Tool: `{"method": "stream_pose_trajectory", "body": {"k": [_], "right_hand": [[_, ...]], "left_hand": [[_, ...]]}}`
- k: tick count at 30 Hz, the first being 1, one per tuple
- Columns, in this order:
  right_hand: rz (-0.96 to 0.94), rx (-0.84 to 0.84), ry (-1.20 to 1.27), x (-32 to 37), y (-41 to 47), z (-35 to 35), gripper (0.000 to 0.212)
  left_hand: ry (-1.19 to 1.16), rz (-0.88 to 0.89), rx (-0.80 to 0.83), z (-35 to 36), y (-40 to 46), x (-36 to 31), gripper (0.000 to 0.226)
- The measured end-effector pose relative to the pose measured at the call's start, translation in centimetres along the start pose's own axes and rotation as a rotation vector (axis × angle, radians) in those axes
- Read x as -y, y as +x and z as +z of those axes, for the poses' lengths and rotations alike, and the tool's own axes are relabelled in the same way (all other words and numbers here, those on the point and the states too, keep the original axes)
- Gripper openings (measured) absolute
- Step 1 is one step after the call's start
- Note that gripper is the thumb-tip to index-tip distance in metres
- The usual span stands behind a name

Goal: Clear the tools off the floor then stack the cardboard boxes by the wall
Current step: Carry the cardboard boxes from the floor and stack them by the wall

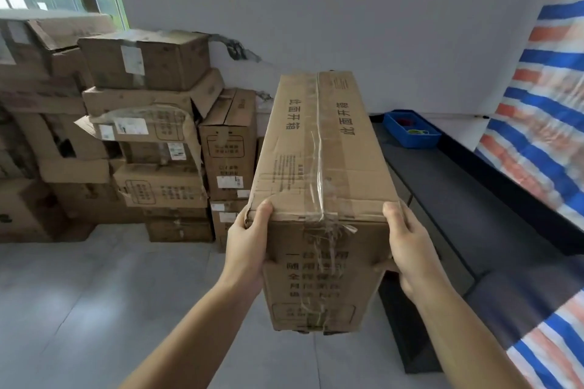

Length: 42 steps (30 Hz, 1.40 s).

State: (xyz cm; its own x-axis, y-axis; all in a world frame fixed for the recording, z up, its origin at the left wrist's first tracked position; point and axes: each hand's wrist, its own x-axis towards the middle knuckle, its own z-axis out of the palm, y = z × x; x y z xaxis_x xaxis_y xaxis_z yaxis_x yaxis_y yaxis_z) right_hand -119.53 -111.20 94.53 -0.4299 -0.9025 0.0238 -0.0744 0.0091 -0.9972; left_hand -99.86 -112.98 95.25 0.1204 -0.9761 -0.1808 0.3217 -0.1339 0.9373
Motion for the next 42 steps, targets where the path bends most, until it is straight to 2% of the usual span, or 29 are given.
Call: {"method": "stream_pose_trajectory", "body": {"k": [6,10,17,24,29,33,37,42], "right_hand": [[0.006,0.058,-0.008,1.7,16.9,1.8,0.027],[0.009,0.117,-0.002,2.4,26.2,4.5,0.018],[0.040,0.140,0.043,0.5,42.1,12.3,0.019],[0.162,0.146,0.067,-2.5,57.3,22.8,0.036],[0.297,0.174,-0.023,-4.3,64.1,27.9,0.049],[0.296,0.228,-0.055,-5.5,67.9,30.7,0.052],[0.293,0.240,-0.074,-6.0,71.4,32.7,0.052],[0.219,0.301,-0.117,-7.6,73.0,35.0,0.054]], "left_hand": [[-0.018,0.019,-0.054,8.0,13.3,-1.6,0.018],[-0.007,0.047,-0.084,11.3,21.7,-2.7,0.015],[0.042,0.073,-0.137,13.7,38.6,-4.1,0.024],[0.100,0.012,-0.186,13.8,57.2,-5.7,0.028],[0.113,-0.121,-0.236,13.3,66.0,-4.7,0.028],[0.110,-0.182,-0.297,13.0,70.9,-3.6,0.030],[0.312,-0.131,-0.333,13.2,75.8,-3.2,0.051],[0.486,-0.054,-0.402,13.0,79.0,-3.1,0.054]]}}
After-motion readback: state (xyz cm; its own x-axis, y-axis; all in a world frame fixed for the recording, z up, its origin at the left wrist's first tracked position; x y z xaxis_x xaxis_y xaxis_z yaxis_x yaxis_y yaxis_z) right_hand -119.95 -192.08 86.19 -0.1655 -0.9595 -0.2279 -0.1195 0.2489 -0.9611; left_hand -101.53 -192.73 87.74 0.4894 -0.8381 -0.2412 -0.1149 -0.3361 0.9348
